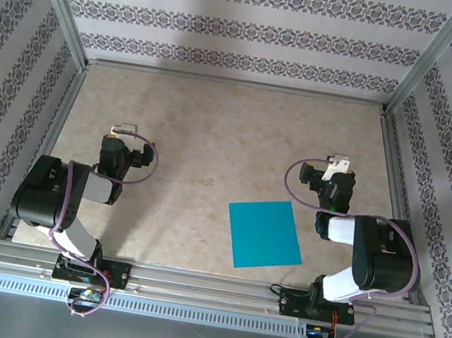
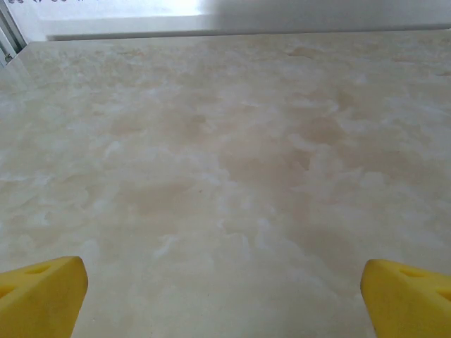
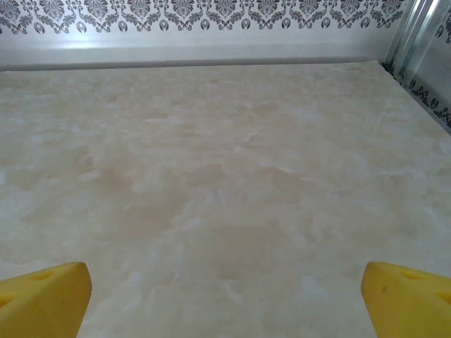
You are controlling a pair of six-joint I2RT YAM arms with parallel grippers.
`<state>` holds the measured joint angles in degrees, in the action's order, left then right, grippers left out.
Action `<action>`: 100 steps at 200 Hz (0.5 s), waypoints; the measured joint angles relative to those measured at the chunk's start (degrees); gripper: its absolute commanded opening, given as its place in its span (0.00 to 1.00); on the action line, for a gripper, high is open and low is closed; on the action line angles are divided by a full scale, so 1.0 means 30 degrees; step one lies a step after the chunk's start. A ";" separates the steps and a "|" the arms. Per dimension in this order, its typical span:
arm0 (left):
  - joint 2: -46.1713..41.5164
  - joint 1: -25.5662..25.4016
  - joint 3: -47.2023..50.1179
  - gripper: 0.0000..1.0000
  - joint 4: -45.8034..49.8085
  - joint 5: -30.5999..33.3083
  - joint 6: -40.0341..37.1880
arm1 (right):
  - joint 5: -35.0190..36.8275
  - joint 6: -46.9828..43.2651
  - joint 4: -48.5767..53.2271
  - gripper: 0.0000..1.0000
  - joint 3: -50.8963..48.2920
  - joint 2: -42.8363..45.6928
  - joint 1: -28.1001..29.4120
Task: Fold a paper plane with a square sheet of paper (fold left side to right side)
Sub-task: Move the square sheet of paper to the center of the table.
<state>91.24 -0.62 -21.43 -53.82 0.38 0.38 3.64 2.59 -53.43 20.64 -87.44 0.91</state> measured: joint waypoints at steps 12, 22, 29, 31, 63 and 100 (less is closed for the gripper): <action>0.0000 0.0000 0.0000 1.00 0.0000 -0.0007 0.0000 | 0.0000 0.0000 0.0000 0.98 0.0000 0.0000 0.0000; 0.0000 0.0000 0.0000 1.00 0.0000 -0.0007 0.0000 | 0.0000 0.0000 0.0000 0.98 0.0000 0.0000 0.0000; 0.0000 0.0000 0.0000 1.00 0.0000 0.0000 0.0000 | 0.0000 0.0000 0.0000 0.98 0.0000 0.0000 0.0000; 0.0000 0.0000 0.0000 1.00 0.0000 0.0007 0.0000 | 0.0000 0.0000 0.0000 0.98 0.0000 0.0000 0.0000; 0.0000 0.0000 0.0022 1.00 -0.0066 0.0546 0.0022 | 0.0000 0.0000 0.0000 0.98 0.0000 0.0000 0.0000; 0.0000 0.0000 0.0066 1.00 -0.0306 0.1450 0.0219 | -0.0015 0.0000 0.0000 0.98 0.0000 0.0000 -0.0007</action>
<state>91.24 -0.62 -21.23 -54.74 4.73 1.04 3.60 2.59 -53.43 20.64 -87.44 0.89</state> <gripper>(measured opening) 0.997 0.982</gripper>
